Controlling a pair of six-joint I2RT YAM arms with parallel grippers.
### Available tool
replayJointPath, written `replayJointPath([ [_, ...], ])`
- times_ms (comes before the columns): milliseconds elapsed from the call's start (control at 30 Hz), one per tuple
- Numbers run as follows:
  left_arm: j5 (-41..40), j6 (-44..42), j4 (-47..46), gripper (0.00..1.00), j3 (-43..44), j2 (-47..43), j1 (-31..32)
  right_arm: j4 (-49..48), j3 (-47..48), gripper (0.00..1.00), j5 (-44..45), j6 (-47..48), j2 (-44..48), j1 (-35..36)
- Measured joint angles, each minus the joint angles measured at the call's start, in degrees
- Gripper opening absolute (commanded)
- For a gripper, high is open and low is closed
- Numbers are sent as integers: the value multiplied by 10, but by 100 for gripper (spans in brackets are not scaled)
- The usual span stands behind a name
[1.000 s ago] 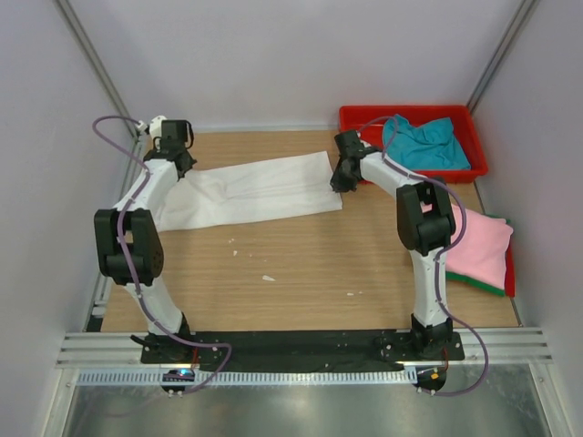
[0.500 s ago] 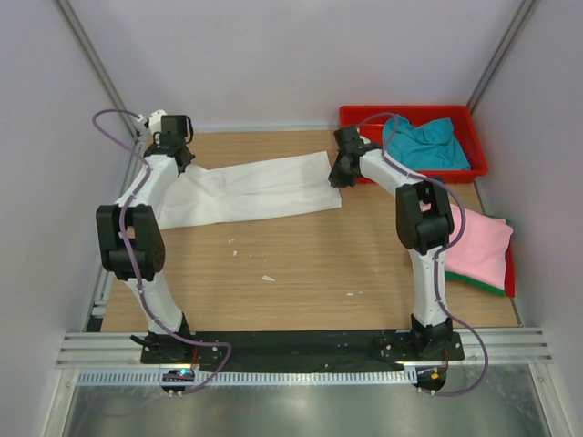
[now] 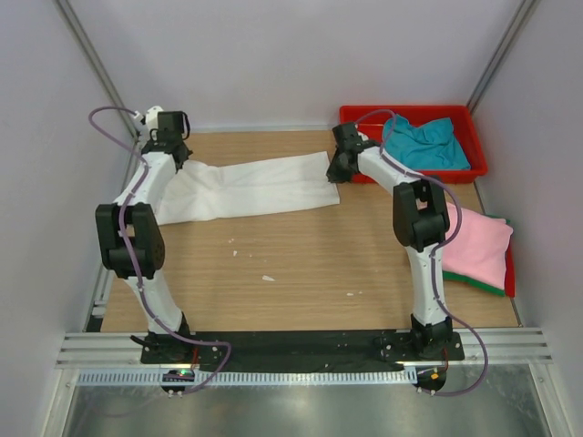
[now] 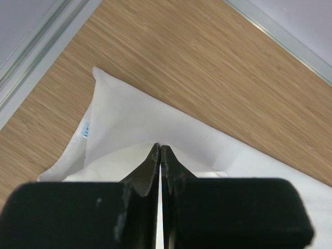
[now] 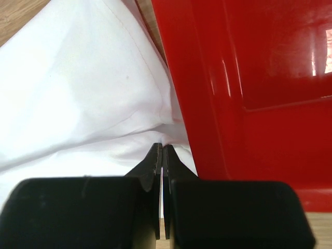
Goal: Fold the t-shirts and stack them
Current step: Fold the tshirt
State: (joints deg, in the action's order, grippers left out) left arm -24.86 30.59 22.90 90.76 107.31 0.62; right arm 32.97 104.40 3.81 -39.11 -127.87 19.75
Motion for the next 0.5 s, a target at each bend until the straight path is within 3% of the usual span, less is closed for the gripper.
replayJointPath([
  [500,-2,0,0,0,-8,48,0,7,64,1,-8,1,-52,0],
])
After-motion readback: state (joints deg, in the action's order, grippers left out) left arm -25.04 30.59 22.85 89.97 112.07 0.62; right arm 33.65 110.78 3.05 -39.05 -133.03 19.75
